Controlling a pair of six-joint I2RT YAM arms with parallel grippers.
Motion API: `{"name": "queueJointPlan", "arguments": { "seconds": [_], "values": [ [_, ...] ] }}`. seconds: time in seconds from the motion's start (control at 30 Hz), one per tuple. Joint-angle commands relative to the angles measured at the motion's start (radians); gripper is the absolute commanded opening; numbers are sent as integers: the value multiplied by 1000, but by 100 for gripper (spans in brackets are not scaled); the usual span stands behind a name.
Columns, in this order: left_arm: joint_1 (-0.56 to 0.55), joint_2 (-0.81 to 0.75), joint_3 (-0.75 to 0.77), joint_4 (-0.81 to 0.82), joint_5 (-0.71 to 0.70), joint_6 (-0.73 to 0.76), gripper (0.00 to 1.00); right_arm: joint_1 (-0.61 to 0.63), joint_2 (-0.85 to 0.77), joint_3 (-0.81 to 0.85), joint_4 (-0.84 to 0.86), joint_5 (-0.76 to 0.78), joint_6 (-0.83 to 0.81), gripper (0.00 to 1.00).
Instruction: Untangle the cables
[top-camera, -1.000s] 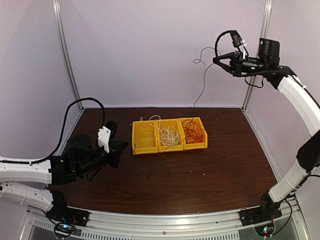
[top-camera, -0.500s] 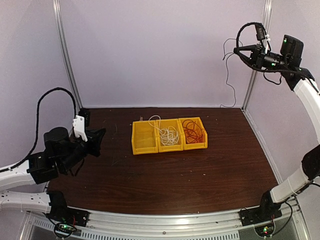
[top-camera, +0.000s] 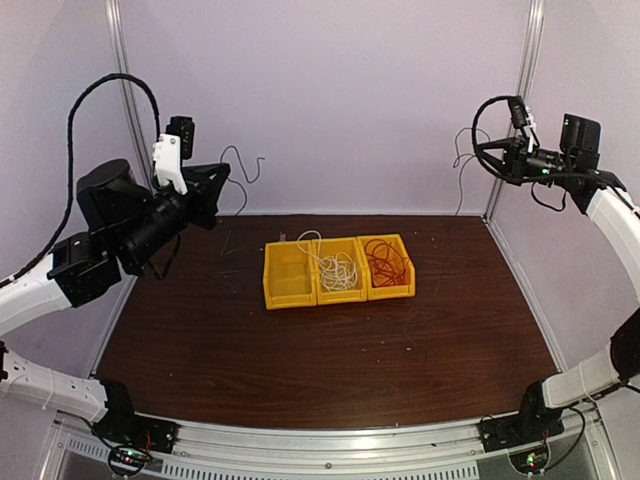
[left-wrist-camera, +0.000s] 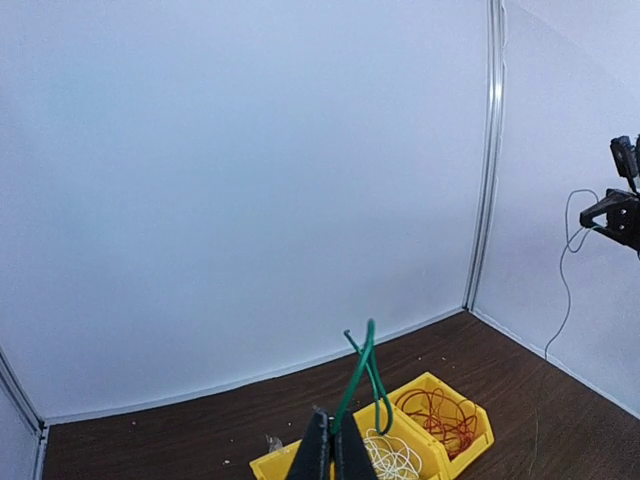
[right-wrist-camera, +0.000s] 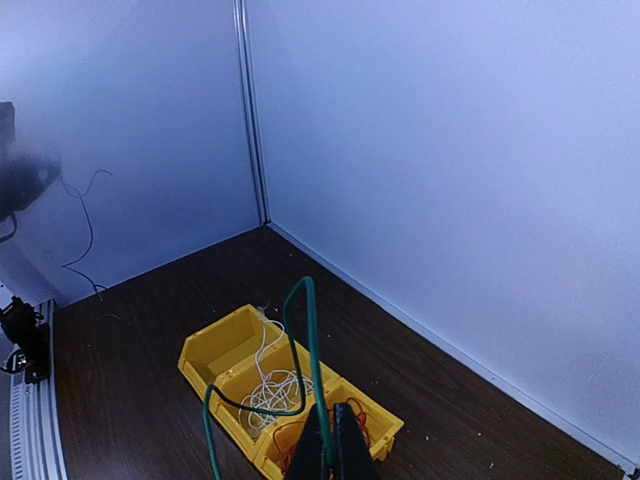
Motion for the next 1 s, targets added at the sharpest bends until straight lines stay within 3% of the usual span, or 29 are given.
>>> {"name": "queueJointPlan", "arguments": {
  "seconds": [0.0,0.13,0.33,0.97],
  "values": [
    [10,102,116,93,20,112,0,-28,-60,-152,-2,70,-63,0],
    [38,196,179,132,17,171,0,-29,-92,-314,0,99,-111,0],
    [109,326,269,101,46,97,0,-29,-152,-474,6,112,-153,0],
    [265,542,273,162,229,-32,0,-29,-131,-530,30,92,-154,0]
  ]
}}
